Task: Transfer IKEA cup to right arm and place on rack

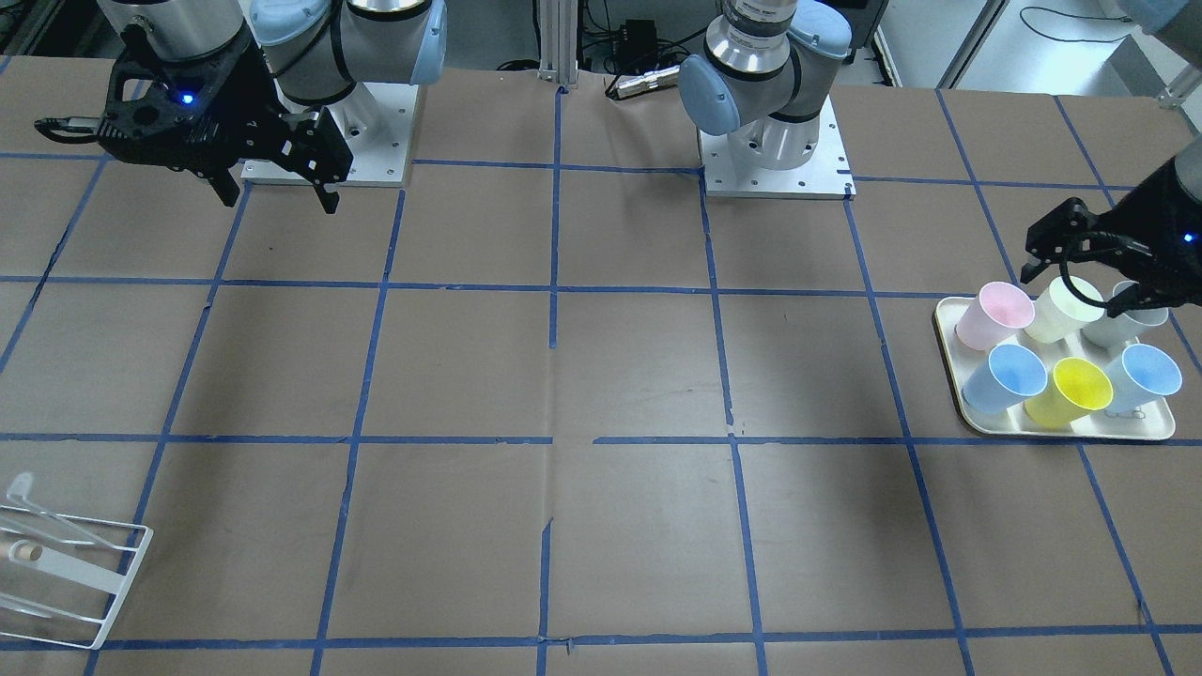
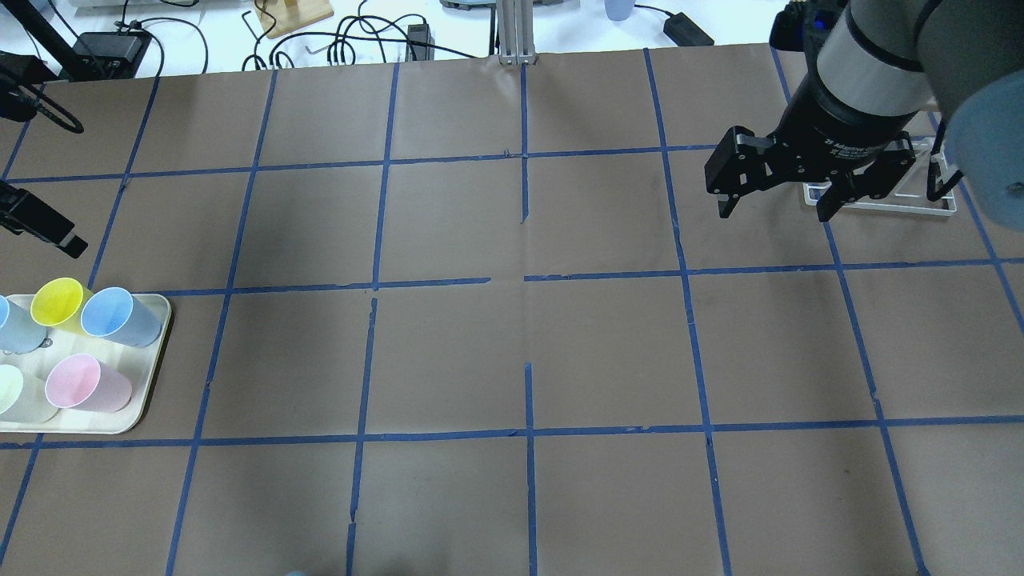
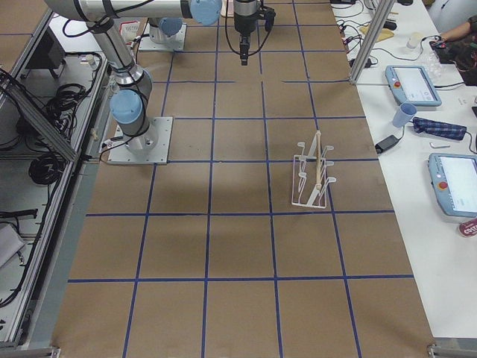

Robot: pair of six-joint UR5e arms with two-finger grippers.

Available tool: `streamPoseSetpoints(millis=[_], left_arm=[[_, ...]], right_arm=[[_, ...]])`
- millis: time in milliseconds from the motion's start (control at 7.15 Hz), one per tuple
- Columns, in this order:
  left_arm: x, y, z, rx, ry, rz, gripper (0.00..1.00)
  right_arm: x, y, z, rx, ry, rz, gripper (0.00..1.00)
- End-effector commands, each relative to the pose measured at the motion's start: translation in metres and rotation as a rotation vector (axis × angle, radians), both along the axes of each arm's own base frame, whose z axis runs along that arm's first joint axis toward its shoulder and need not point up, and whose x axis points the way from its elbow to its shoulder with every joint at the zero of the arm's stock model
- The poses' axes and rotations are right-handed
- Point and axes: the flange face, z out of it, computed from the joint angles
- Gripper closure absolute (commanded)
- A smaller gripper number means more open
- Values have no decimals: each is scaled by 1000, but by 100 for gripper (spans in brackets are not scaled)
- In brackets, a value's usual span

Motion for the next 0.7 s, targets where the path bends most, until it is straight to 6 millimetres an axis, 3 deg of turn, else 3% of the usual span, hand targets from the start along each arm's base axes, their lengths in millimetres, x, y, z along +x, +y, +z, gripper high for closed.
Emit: streamPoseSetpoints(millis=[0,280,420,559], left_arm=[[69,-15,-46,-40,-17,-277,0],[116,-22,-87,-39,-8,-381,0],[134,-23,-113,-39,-5,-414,0],[140,-24,-126,-31,4,-410,0]], right_arm=[[18,-2,-1,0,-186,4,0],[34,-1,3,8,-373,-7,0],[44,-2,7,0,-464,0,0],[43,-5,8,-2,-513,-10,0]])
